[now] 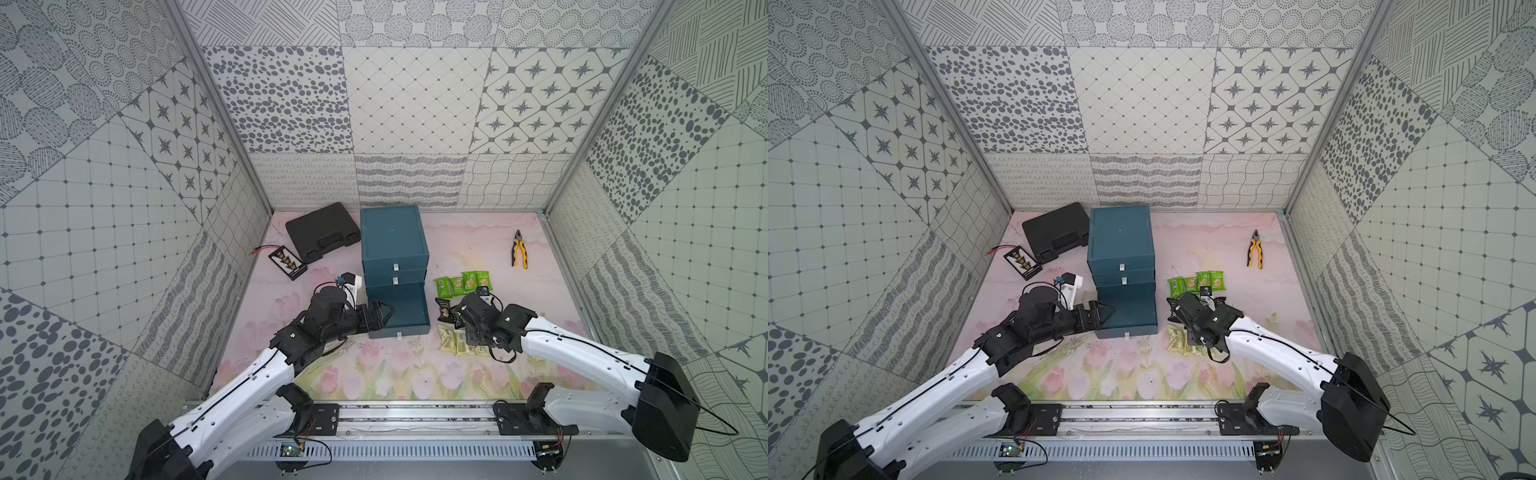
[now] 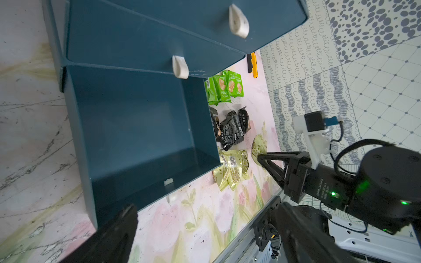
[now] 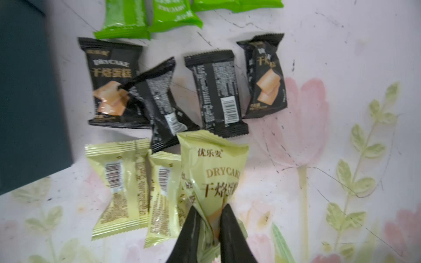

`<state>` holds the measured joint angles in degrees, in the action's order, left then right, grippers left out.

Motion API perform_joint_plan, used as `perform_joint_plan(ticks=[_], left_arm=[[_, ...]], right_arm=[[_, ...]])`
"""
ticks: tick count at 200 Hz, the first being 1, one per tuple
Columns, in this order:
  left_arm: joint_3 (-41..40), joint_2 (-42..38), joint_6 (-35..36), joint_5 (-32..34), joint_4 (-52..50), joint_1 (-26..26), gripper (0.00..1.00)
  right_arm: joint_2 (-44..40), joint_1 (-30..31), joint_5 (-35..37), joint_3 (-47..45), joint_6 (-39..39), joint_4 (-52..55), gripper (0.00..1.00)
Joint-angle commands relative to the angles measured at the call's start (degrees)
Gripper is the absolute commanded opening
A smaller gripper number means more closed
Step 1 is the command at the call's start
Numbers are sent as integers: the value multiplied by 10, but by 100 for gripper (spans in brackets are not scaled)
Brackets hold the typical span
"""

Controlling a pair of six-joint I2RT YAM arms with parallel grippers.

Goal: Take the cookies out of the drawer
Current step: Place the cookie at the center of the board.

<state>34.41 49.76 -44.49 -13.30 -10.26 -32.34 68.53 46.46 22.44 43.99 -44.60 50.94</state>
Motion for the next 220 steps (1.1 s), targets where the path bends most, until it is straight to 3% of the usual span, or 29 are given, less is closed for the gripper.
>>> perform_joint_plan(ticks=[1, 70, 155, 220], left_arm=[[26, 24, 4, -10, 51, -8, 99], [81, 72, 24, -15, 51, -10, 99], [107, 39, 50, 32, 13, -9, 99], [116, 21, 59, 50, -5, -9, 99]], right_arm=[[-9, -19, 9, -16, -9, 12, 10], [5, -63, 7, -41, -21, 12, 10], [39, -66, -4, -47, -13, -8, 17], [19, -66, 4, -55, -22, -10, 54]])
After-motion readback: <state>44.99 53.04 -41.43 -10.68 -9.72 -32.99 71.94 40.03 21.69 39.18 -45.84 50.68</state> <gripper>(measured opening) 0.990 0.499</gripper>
